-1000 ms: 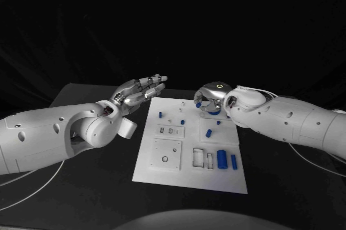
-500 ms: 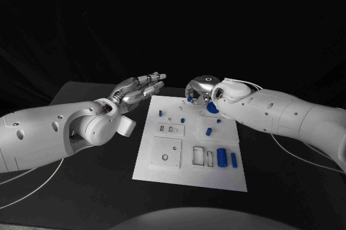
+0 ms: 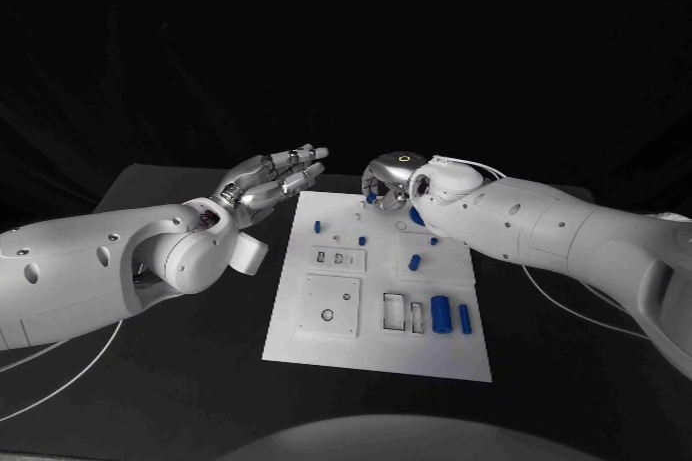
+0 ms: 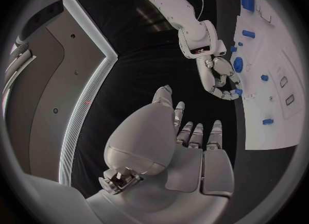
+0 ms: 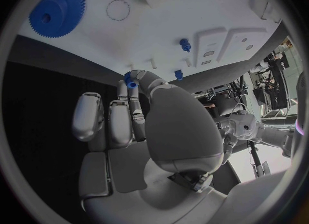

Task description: Assemble the parts on the task board

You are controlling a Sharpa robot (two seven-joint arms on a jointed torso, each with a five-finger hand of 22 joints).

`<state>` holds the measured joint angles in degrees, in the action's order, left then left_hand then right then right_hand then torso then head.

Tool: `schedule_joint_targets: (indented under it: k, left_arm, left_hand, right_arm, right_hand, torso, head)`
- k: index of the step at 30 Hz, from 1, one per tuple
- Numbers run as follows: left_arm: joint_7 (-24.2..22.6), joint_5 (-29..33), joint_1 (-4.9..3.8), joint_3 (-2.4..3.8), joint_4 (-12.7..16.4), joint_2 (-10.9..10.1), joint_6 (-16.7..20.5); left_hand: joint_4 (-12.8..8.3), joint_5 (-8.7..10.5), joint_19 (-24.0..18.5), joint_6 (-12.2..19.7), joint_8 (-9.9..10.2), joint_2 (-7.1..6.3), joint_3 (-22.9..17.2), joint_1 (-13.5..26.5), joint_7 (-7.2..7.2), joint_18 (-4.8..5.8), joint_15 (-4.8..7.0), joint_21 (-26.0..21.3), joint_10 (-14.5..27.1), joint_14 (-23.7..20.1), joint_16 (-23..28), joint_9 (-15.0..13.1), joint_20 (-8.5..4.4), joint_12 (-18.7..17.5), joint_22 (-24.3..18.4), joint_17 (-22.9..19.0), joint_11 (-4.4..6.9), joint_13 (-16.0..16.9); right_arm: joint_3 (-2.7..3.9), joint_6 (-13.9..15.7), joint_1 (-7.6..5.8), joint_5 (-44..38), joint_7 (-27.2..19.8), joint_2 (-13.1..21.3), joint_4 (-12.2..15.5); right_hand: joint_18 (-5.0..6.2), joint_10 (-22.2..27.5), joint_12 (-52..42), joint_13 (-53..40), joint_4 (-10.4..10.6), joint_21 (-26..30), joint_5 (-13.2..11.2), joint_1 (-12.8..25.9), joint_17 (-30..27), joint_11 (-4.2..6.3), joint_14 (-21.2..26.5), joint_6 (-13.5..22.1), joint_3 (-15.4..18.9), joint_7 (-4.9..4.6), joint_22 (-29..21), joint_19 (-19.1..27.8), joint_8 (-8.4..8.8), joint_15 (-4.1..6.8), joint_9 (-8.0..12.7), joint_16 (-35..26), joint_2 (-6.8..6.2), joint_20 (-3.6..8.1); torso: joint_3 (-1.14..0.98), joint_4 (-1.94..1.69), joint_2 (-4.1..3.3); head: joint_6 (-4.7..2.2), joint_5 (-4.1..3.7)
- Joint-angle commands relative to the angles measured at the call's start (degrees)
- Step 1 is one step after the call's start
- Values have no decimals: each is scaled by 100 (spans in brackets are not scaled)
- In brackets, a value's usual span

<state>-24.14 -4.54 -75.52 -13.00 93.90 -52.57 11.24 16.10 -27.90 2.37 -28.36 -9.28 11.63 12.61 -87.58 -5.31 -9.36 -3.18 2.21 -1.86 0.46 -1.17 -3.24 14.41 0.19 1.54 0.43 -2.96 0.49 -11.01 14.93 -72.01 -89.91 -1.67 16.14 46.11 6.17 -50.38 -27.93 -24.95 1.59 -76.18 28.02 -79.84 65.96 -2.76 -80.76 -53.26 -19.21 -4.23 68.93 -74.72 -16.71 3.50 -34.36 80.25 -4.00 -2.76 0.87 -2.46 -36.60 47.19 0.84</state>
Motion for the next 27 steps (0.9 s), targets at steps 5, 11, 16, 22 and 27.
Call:
schedule_joint_targets:
  k: [5,11,16,22,27]
  left_arm:
    - [-57,-27,-5,5,35,-8,31]
    - [-54,-27,-5,5,46,-9,38]
    - [-51,-27,-8,6,99,-38,77]
    - [-41,-27,-16,7,194,-119,136]
    - [-27,-27,-23,8,239,-158,171]
  left_hand:
    - [4,-37,-3,-33,-22,6,-43,-57,0,-97,-36,19,-2,14,-38,-6,47,35,-43,6,-40,8]
    - [4,-37,-3,-33,-22,6,-43,-57,0,-97,-36,19,-2,14,-38,-6,47,35,-43,6,-40,8]
    - [4,-40,0,-43,-28,4,-44,-61,-1,-97,-36,22,-5,15,-41,-7,48,36,-42,7,-41,9]
    - [4,-40,2,-52,-33,3,-43,-62,-2,-97,-35,24,-8,17,-44,-8,48,36,-41,8,-41,9]
    - [4,-40,2,-52,-33,3,-43,-62,-2,-97,-35,24,-8,17,-44,-8,48,36,-41,8,-41,9]
  right_arm:
    - [2,-145,64,-5,82,-137,-175]
    - [5,-97,93,-2,83,-189,-247]
    - [13,2,90,-1,106,-165,-212]
    - [23,55,22,-29,171,-106,-91]
    - [25,8,-37,-71,235,-39,43]
  right_hand:
    - [-59,-163,52,-9,1,41,-22,25,-19,127,22,56,-28,-29,-6,29,65,-19,-20,-36,44,-29]
    - [-59,-152,86,-6,-1,48,-26,33,-33,114,32,102,-41,-42,-1,33,112,-30,-26,-45,45,-38]
    - [-64,-160,93,-8,-2,38,-26,34,-21,108,28,122,-48,-50,21,20,135,-34,-28,-42,50,-42]
    - [-70,-163,100,-10,-6,24,-26,34,-38,102,36,139,-53,-57,46,5,154,-38,-29,-50,51,-46]
    - [-74,-149,117,-10,-7,19,-27,38,-52,96,42,157,-57,-61,59,-1,175,-43,-29,-57,46,-50]
  torso:
    - [3,-4,-2]
    - [8,-10,4]
    - [6,-11,-9]
    - [-3,-18,-56]
    - [-8,-29,-105]
  head:
    - [29,-8]
    - [55,13]
    - [26,44]
    - [-24,65]
    - [-67,24]
